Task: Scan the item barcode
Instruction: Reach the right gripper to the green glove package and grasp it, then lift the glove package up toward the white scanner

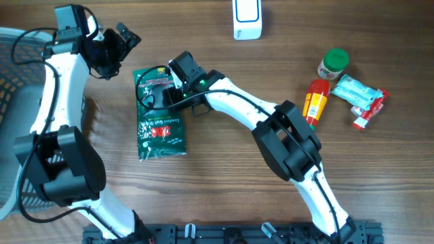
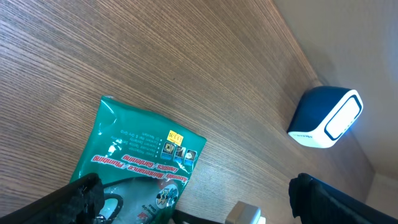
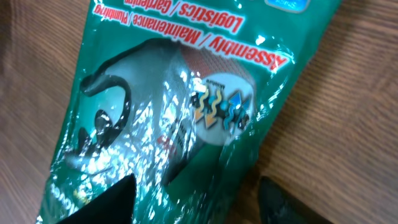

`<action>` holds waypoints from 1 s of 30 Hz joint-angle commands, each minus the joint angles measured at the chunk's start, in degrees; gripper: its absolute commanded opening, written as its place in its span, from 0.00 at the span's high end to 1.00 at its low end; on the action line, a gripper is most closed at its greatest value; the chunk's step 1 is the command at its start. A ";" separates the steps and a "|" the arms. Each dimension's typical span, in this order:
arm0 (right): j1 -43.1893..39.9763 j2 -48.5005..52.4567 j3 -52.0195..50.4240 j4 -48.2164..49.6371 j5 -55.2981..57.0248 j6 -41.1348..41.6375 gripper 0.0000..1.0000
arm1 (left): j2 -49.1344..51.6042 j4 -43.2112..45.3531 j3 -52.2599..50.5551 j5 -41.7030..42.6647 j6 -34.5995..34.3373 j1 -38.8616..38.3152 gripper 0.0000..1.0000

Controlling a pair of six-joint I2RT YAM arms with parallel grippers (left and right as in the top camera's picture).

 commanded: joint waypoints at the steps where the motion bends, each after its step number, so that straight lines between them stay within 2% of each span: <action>1: 0.15 3.58 0.92 0.87 -0.07 0.26 0.69 | -1.20 0.00 1.01 -0.55 -0.13 0.00 0.00; 2: 0.33 3.58 0.92 0.92 -0.04 0.11 0.83 | -1.20 0.00 1.01 -0.55 -0.13 0.00 0.00; 4: 0.83 3.58 0.94 1.51 0.20 -1.01 0.96 | -1.20 0.00 1.01 -0.55 -0.13 0.00 0.00; 8: -0.09 2.01 4.35 -3.58 0.20 -5.57 0.96 | -1.20 0.00 1.01 -0.55 -0.13 0.00 0.00; 13: -7.34 -5.11 5.49 -17.64 1.84 -7.58 0.96 | -1.20 0.00 1.01 -0.55 -0.11 0.00 0.00; 17: -13.66 -5.09 5.35 -27.69 1.88 -8.90 0.96 | -1.20 -0.02 1.01 -0.55 -0.13 0.00 0.00; 22: -15.47 -5.03 4.98 -33.46 0.42 -12.17 0.96 | -1.20 -0.31 1.01 -0.02 -0.15 0.00 0.00; 23: -15.56 -5.03 4.28 -33.42 0.37 -12.15 0.93 | -1.20 -3.98 1.01 2.12 -0.13 0.00 0.00; 24: -16.06 -5.03 3.39 -33.42 0.13 -12.15 0.75 | -1.20 -5.68 1.01 2.32 -0.13 0.00 0.00; 25: -16.72 -5.03 2.64 -33.42 -0.61 -12.13 0.64 | -0.96 -5.29 1.01 2.27 -0.04 -0.20 0.01; 26: -17.57 -5.03 2.34 -33.53 -1.88 -12.11 0.62 | -0.66 -5.35 0.90 2.12 0.09 -0.66 0.37; 27: -18.64 -5.03 2.34 -33.27 -3.37 -12.02 0.62 | -0.15 -5.46 0.42 2.08 0.02 -1.79 0.89; 28: -19.39 -5.03 2.34 -32.83 -4.72 -12.04 0.62 | 0.24 -5.31 -0.52 2.08 -0.20 -3.28 0.96; 30: -21.03 -4.70 2.03 -31.65 -8.66 -12.13 0.60 | 1.36 -3.02 -2.89 2.08 -0.70 -7.76 0.96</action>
